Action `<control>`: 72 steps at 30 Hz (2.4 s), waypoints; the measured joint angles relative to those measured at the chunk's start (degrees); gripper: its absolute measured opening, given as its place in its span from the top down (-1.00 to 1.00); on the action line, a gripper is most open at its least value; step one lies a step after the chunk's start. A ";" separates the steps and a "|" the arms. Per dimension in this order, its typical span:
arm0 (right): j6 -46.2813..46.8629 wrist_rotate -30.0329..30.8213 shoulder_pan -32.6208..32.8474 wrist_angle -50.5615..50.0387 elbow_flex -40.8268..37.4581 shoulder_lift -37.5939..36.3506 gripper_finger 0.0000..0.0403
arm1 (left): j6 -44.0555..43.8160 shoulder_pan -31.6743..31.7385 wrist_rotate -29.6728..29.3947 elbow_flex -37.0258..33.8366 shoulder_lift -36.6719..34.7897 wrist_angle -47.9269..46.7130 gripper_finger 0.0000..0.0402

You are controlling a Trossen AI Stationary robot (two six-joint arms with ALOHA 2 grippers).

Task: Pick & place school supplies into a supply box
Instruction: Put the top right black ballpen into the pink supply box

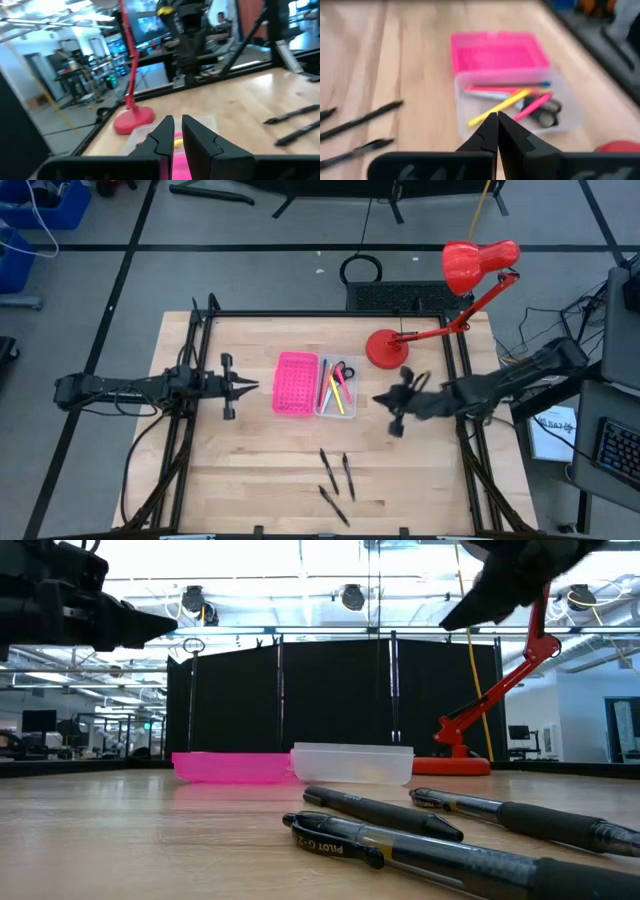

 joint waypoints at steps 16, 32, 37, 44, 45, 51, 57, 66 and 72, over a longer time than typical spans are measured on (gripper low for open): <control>39.74 -11.38 12.29 -37.35 52.18 47.81 1.00 | -1.78 0.00 -8.71 0.04 0.04 -6.17 0.77; 71.42 -24.25 16.08 -42.76 61.09 62.17 0.90 | -3.11 0.00 -8.21 0.07 0.04 -8.83 0.77; 71.78 -20.88 15.91 -41.52 60.54 62.09 0.53 | -2.95 0.00 -8.22 0.07 0.04 -8.16 0.77; 73.07 -23.22 14.54 -35.75 55.24 62.10 0.06 | -1.35 0.00 -8.23 0.07 0.04 -6.91 0.77; 72.86 -23.82 14.46 -34.79 54.38 62.08 0.03 | -1.00 0.00 -8.25 0.07 0.04 -6.91 0.77; 70.85 -24.67 13.84 -29.54 48.24 61.81 -0.02 | -0.13 0.00 -8.25 0.07 0.04 -6.88 0.77; 69.32 -25.88 12.85 -28.74 42.71 61.63 0.08 | -1.17 0.00 -8.27 0.07 0.04 -6.95 0.77; 66.19 -26.96 12.06 -34.06 38.15 61.56 0.27 | -2.99 0.00 -8.27 0.07 0.04 -7.94 0.77; 58.77 -25.80 12.12 -36.25 38.01 61.60 0.41 | -5.36 0.00 -8.27 0.07 0.04 -9.51 0.77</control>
